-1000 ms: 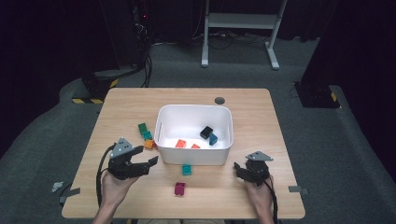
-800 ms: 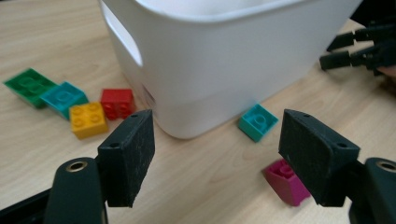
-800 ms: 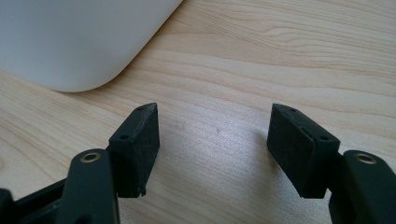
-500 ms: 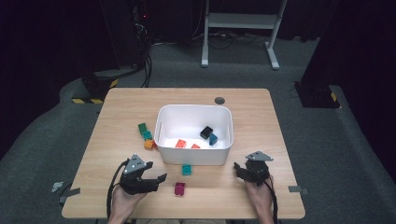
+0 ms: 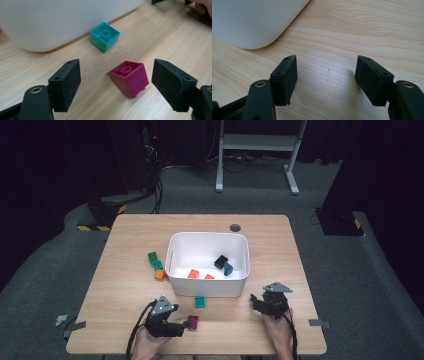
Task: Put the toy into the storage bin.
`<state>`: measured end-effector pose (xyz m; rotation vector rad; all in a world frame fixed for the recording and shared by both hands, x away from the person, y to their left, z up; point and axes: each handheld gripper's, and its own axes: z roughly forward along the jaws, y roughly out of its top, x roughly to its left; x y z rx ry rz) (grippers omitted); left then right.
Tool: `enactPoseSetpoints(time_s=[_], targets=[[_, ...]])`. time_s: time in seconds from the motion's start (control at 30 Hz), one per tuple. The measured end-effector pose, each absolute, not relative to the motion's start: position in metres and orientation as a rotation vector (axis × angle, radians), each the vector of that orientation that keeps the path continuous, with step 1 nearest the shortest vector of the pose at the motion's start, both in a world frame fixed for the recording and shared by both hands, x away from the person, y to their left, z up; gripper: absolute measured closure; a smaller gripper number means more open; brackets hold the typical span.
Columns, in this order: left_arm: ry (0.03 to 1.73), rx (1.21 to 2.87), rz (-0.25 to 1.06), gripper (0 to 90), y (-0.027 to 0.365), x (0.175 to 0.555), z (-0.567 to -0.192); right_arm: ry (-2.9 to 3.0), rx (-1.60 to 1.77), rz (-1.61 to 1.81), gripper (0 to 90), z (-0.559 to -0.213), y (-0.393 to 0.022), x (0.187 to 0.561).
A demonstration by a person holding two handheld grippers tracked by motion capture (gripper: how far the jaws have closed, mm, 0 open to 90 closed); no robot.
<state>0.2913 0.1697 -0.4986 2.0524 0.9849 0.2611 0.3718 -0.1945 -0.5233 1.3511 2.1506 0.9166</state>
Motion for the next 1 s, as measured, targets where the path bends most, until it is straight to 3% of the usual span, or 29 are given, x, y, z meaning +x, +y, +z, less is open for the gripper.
enactPoseSetpoints(time_s=[0.5,1.0], targets=[[0.962,2.087,0.248,24.8,0.147,0.292,-0.515,2.151,1.351,0.917,34.7,-0.523,-0.195,0.372],[0.939,2.137,0.298,40.1,0.140,0.293,-0.520,2.150,1.353,0.919,34.6,-0.523,-0.195,0.372]])
